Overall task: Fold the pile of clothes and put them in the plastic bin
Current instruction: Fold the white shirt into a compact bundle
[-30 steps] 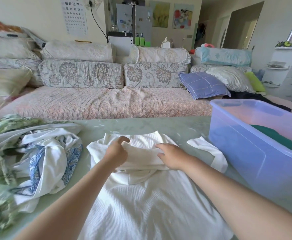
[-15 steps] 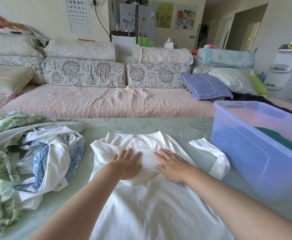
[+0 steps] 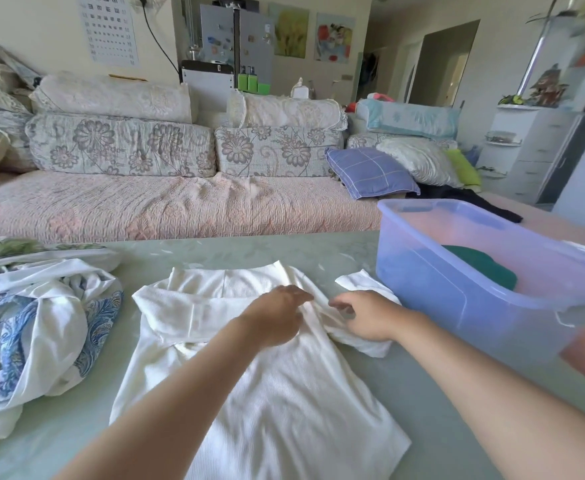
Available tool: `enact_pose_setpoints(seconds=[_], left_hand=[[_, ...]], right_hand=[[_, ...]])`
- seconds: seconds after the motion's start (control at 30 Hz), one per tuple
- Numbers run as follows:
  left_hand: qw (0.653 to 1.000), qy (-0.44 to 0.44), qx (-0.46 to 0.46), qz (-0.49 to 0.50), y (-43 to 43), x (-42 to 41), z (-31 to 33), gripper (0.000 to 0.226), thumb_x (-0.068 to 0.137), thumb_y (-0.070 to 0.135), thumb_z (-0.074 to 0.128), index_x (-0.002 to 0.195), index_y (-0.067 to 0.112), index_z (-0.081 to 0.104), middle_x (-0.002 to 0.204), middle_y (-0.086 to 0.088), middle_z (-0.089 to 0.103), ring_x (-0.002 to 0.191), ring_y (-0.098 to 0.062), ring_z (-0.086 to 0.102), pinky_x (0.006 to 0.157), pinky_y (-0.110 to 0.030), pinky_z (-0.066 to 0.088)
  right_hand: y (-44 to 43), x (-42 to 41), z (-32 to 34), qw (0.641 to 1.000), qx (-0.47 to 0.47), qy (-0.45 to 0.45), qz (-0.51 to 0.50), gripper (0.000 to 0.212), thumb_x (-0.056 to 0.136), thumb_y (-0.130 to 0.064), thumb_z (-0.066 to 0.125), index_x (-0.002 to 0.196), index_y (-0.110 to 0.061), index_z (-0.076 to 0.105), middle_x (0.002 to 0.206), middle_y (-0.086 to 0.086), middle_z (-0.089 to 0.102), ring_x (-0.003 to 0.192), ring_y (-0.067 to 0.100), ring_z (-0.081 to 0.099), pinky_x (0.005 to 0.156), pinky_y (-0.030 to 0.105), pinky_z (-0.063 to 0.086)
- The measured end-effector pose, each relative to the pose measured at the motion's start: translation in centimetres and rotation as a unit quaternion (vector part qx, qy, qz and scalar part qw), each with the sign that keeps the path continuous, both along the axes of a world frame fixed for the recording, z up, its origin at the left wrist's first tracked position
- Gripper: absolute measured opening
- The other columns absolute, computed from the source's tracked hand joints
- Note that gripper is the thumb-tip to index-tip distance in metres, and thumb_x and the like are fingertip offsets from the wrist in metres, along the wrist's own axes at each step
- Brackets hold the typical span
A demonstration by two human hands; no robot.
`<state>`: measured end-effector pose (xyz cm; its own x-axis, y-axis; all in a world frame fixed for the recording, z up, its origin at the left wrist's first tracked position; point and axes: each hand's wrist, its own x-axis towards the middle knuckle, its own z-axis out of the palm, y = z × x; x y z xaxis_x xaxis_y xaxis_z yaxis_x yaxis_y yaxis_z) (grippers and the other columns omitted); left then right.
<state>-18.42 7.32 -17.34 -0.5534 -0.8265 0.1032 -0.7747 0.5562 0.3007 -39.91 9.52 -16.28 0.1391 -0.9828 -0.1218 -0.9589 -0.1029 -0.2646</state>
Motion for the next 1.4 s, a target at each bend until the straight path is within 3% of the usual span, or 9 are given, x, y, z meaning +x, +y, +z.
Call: enact_pose_setpoints(seconds=[0.17, 0.3, 0.43, 0.63, 0.7, 0.9, 1.07, 1.3, 1.4], left_hand=[[0.997, -0.073, 0.012, -0.024, 1.1, -2.6, -2.1, 0.058, 0.101, 0.035, 0.043, 0.155, 0.029, 0.022, 0.161, 0.003, 0.020, 0.148, -0.018, 0.015, 0.118, -0.038, 0.021], [0.993, -0.115, 0.021, -0.035, 1.2, -2.4, -3.2, 0.069, 0.098, 0.044, 0.048, 0.156, 0.031, 0.012, 0.162, 0.003, 0.013, 0.149, -0.019, 0.009, 0.120, -0.038, 0.011], [0.995, -0.088, 0.039, -0.030, 1.1, -2.3, -2.9, 0.070, 0.095, 0.042, 0.054, 0.154, 0.035, 0.017, 0.159, 0.007, 0.022, 0.148, -0.018, 0.016, 0.119, -0.037, 0.013], [0.973, 0.212, 0.084, 0.042, -0.3, -2.7, -1.1, 0.056, 0.093, 0.019, 0.059, 0.145, 0.028, 0.041, 0.134, 0.001, 0.057, 0.110, -0.012, 0.057, 0.090, -0.014, 0.043], [0.937, 0.326, 0.086, 0.093, -1.2, -2.3, 0.4, 0.048, 0.094, 0.011, 0.056, 0.138, 0.027, 0.047, 0.121, 0.000, 0.064, 0.090, -0.012, 0.061, 0.073, -0.012, 0.045], [0.785, 0.547, 0.228, 0.182, -2.3, 1.8, 3.4, 0.042, 0.103, 0.023, 0.042, 0.143, 0.035, 0.037, 0.118, -0.008, 0.058, 0.094, -0.023, 0.060, 0.075, -0.033, 0.048], [0.787, 0.502, 0.239, 0.268, -3.2, 5.8, 1.8, 0.046, 0.102, 0.033, 0.045, 0.147, 0.036, 0.035, 0.131, -0.011, 0.052, 0.097, -0.027, 0.061, 0.075, -0.032, 0.050], [0.951, 0.095, 0.202, 0.212, -3.1, 7.0, -0.3, 0.049, 0.093, 0.032, 0.058, 0.141, 0.037, 0.049, 0.126, -0.001, 0.061, 0.098, -0.016, 0.060, 0.079, -0.025, 0.047], [0.956, 0.094, 0.152, 0.234, -3.5, 6.9, -0.7, 0.041, 0.088, 0.018, 0.054, 0.125, 0.031, 0.064, 0.096, 0.005, 0.065, 0.075, -0.012, 0.057, 0.062, -0.021, 0.043]], right_hand=[[2.2, -2.3, 0.2, 0.988, 0.101, 0.119, 0.021, 0.067, 0.077, -0.033, 0.066, 0.140, -0.037, 0.044, 0.133, -0.010, 0.047, 0.117, 0.016, 0.054, 0.082, 0.027, 0.048], [2.1, -3.1, -0.1, 0.967, -0.020, 0.252, 0.013, 0.031, 0.084, -0.016, 0.062, 0.113, -0.027, 0.060, 0.122, -0.001, 0.060, 0.113, 0.024, 0.060, 0.088, 0.033, 0.048], [1.5, -2.9, 0.9, 0.936, -0.142, 0.319, -0.048, 0.039, 0.085, -0.005, 0.061, 0.121, -0.018, 0.054, 0.121, 0.004, 0.060, 0.107, 0.026, 0.065, 0.072, 0.031, 0.040], [-0.2, -0.1, 2.0, 0.936, -0.325, 0.073, -0.117, 0.034, 0.080, 0.009, 0.053, 0.108, -0.009, 0.051, 0.105, 0.011, 0.060, 0.088, 0.035, 0.065, 0.062, 0.034, 0.035], [-1.3, 1.4, 2.0, 0.933, -0.346, -0.081, -0.054, 0.035, 0.068, 0.016, 0.048, 0.093, -0.007, 0.056, 0.101, 0.014, 0.057, 0.085, 0.038, 0.060, 0.065, 0.039, 0.038], [-2.7, 8.1, 2.3, 0.928, -0.291, -0.182, 0.142, 0.032, 0.072, 0.010, 0.064, 0.063, -0.021, 0.064, 0.099, 0.002, 0.073, 0.103, 0.023, 0.065, 0.101, 0.031, 0.036], [-3.0, 12.8, 0.3, 0.935, -0.039, -0.312, 0.164, 0.045, 0.073, 0.022, 0.047, 0.054, -0.014, 0.066, 0.074, -0.001, 0.075, 0.078, 0.004, 0.071, 0.078, 0.021, 0.055], [-4.7, 10.9, 0.5, 0.956, -0.155, -0.246, 0.048, 0.034, 0.073, 0.005, 0.055, 0.065, -0.028, 0.059, 0.075, -0.010, 0.064, 0.069, 0.004, 0.058, 0.070, 0.024, 0.046], [-4.4, 8.9, 0.3, 0.978, -0.105, -0.166, 0.063, 0.036, 0.078, 0.008, 0.047, 0.086, -0.019, 0.069, 0.091, -0.007, 0.064, 0.080, 0.004, 0.057, 0.066, 0.008, 0.037]])
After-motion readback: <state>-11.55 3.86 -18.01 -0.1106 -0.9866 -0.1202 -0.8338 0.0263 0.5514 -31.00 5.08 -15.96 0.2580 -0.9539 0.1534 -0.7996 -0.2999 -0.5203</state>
